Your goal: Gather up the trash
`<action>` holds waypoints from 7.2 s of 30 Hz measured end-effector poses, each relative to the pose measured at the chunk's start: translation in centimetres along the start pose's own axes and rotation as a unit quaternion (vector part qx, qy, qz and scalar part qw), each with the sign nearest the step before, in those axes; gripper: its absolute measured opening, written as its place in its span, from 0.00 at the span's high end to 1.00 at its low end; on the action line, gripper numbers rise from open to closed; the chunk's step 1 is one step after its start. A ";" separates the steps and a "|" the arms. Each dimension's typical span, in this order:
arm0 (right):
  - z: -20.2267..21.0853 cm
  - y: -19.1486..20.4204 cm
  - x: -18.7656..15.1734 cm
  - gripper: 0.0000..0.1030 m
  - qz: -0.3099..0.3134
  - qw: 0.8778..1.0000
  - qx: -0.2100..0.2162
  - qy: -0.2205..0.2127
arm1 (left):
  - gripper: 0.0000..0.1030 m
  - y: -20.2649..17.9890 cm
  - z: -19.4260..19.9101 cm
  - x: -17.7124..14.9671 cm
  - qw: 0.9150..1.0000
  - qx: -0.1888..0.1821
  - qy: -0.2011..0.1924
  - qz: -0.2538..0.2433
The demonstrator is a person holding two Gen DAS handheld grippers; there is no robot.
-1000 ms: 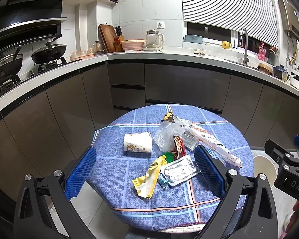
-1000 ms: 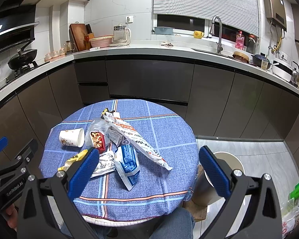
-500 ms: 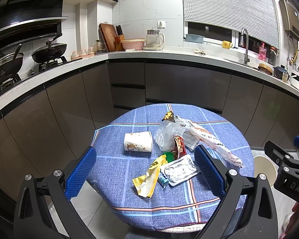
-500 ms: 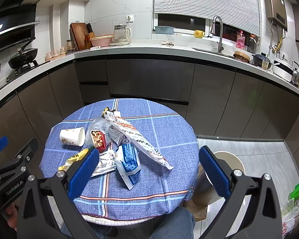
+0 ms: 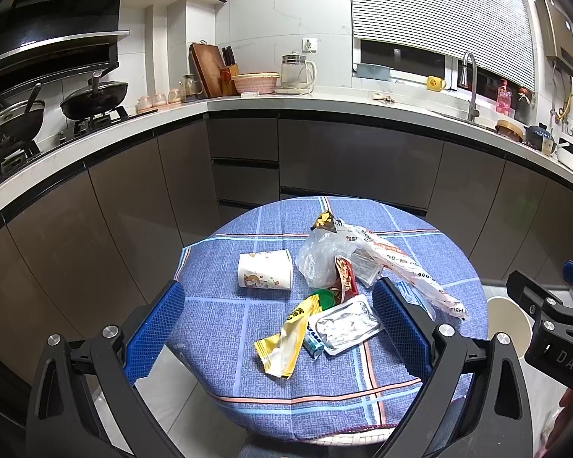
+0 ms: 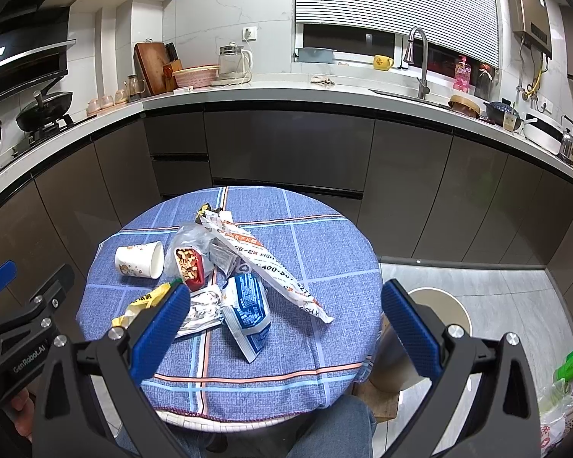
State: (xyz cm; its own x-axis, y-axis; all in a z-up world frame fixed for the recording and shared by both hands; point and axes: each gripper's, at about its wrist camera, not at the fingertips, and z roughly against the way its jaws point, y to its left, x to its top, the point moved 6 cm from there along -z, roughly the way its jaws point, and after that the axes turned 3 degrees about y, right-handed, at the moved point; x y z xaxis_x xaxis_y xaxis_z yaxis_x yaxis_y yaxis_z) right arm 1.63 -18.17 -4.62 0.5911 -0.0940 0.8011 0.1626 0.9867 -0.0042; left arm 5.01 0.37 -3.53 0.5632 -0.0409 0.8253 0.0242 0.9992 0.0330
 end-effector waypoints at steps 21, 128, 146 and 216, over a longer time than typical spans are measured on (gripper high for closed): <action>-1.0 -0.4 0.5 0.03 -0.004 1.000 0.004 0.019 | 0.08 -0.2 -1.6 -0.1 1.000 0.003 0.020 0.001; -15.2 -29.8 -13.1 0.50 -0.195 0.974 -0.023 0.116 | 0.91 -43.9 -17.2 -6.3 0.843 -0.399 0.287 -0.219; -19.9 -30.9 -14.8 0.47 -0.180 0.969 -0.022 0.165 | 0.73 -49.3 -22.7 -12.2 0.845 -0.349 0.323 -0.245; -6.1 -3.6 -0.8 0.04 0.024 0.984 0.173 0.025 | 0.08 -2.2 -11.1 -1.3 0.982 -0.125 0.141 0.031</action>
State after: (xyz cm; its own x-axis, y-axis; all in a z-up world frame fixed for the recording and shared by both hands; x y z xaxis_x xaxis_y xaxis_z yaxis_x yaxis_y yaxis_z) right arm 5.34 -22.48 -8.88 0.6313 -0.0448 0.7743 -0.1401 0.9753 0.1707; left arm 13.39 -1.83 -10.96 0.7757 -0.0143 0.6309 0.1644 0.9698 -0.1801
